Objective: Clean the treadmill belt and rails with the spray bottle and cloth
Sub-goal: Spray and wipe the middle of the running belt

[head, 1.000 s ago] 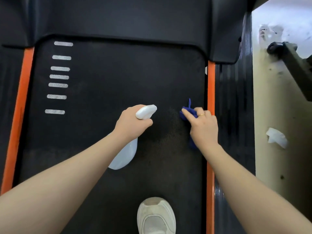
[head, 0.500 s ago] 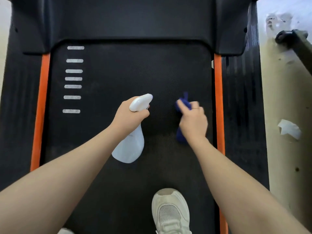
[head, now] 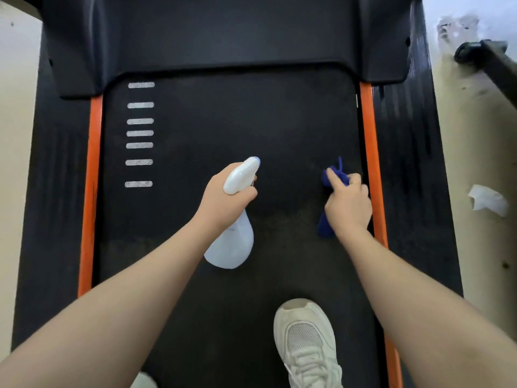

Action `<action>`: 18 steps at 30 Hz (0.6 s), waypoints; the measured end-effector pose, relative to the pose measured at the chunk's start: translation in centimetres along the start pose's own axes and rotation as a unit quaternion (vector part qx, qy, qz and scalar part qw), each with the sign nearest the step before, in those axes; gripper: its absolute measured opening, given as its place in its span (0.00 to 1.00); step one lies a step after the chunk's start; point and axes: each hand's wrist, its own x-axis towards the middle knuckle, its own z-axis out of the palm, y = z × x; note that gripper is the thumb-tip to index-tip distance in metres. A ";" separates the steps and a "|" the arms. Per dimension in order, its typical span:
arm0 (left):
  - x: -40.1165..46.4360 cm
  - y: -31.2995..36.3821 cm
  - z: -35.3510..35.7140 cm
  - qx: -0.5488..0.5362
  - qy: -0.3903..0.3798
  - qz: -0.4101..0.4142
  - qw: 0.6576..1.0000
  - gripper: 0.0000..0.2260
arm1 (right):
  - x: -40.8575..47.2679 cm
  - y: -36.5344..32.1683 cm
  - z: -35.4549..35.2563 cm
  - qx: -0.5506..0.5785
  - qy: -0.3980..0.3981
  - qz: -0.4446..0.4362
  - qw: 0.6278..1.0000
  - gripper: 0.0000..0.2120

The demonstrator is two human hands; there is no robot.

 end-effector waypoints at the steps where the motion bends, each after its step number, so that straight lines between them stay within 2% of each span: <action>1: -0.1 0.0 -0.1 -0.002 0.010 -0.001 1.000 0.10 | -1.0 -0.4 0.1 -0.009 0.003 0.012 1.000 0.27; 2: -0.2 0.0 -0.1 -0.004 0.019 -0.002 1.000 0.09 | -2.2 -1.1 0.4 -0.016 -0.006 -0.001 1.000 0.28; 5: -0.3 -0.1 -0.1 -0.008 0.026 0.002 1.000 0.10 | -6.1 -2.5 1.5 -0.022 -0.055 -0.145 0.988 0.30; 7: -0.5 -0.1 0.3 -0.004 0.025 0.011 1.000 0.13 | -6.5 -1.7 2.0 -0.035 -0.055 -0.230 0.971 0.29; 8: -0.6 -0.1 0.5 0.000 0.024 0.014 1.000 0.14 | -5.8 -1.1 1.6 -0.036 -0.060 -0.245 0.967 0.28; 9: -0.7 -0.1 0.7 0.003 0.021 0.018 1.000 0.15 | -4.9 -0.4 1.2 -0.034 -0.056 -0.223 0.973 0.27; 11: -1.0 0.0 1.0 0.008 0.010 0.026 1.000 0.16 | -2.7 0.7 0.0 -0.050 -0.023 -0.099 0.994 0.28; 14: -1.1 0.1 1.2 0.035 -0.020 0.033 0.999 0.16 | -1.5 1.1 -0.5 -0.017 -0.007 0.063 0.998 0.29; 16: -1.0 0.2 1.4 0.051 -0.039 0.038 0.997 0.17 | -3.3 -0.1 -0.2 0.016 -0.013 0.070 0.997 0.28; 18: -0.7 0.4 1.8 0.054 -0.054 0.038 0.996 0.18 | -5.5 -1.0 0.5 -0.003 -0.044 -0.010 0.999 0.27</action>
